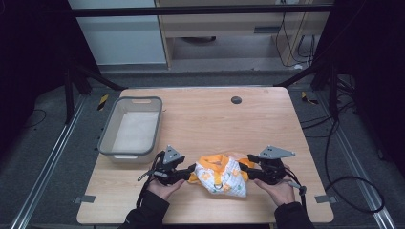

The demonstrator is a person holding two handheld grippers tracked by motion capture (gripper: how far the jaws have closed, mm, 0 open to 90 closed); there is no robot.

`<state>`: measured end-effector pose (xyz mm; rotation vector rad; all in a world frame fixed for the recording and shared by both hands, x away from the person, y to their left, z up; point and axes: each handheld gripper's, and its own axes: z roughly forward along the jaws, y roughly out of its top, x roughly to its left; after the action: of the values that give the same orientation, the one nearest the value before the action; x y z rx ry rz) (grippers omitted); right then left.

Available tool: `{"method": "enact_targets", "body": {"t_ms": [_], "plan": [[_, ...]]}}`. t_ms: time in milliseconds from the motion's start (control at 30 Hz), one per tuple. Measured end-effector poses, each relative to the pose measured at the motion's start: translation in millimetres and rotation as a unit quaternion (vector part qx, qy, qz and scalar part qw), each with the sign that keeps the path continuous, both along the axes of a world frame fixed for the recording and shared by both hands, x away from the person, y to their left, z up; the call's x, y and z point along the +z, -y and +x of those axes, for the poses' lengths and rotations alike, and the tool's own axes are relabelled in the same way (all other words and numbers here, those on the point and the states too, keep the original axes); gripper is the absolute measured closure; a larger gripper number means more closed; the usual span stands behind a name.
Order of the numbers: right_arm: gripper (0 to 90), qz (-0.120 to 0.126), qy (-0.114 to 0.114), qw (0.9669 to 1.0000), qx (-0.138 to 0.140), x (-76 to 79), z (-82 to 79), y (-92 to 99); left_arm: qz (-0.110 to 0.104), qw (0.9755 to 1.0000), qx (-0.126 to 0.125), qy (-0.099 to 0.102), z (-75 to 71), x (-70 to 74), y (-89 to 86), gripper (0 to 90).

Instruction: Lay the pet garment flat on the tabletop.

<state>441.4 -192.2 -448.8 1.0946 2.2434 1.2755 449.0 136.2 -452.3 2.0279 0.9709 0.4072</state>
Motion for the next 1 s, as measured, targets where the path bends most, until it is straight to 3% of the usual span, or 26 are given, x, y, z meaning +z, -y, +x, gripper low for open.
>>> {"method": "enact_targets", "body": {"t_ms": [300,433,467,1000], "plan": [[49.2,-0.009,-0.010,0.9998,0.013,-6.4,2.6,-8.2,0.001,0.9998,-0.019,-0.009,1.5,-3.5,13.6,40.6],[49.1,-0.015,-0.013,0.9996,0.020,-9.9,3.2,-10.7,0.011,0.9995,-0.025,-0.018,2.1,-8.1,17.9,40.3],[49.1,-0.011,-0.024,0.9994,0.022,-14.1,4.0,-11.5,0.017,0.9993,-0.028,-0.020,2.2,-10.5,19.4,39.8],[51.2,-0.032,-0.034,0.9982,0.039,-27.7,8.1,-18.4,0.024,0.9982,-0.032,-0.045,5.1,-26.7,22.1,39.7]]}}
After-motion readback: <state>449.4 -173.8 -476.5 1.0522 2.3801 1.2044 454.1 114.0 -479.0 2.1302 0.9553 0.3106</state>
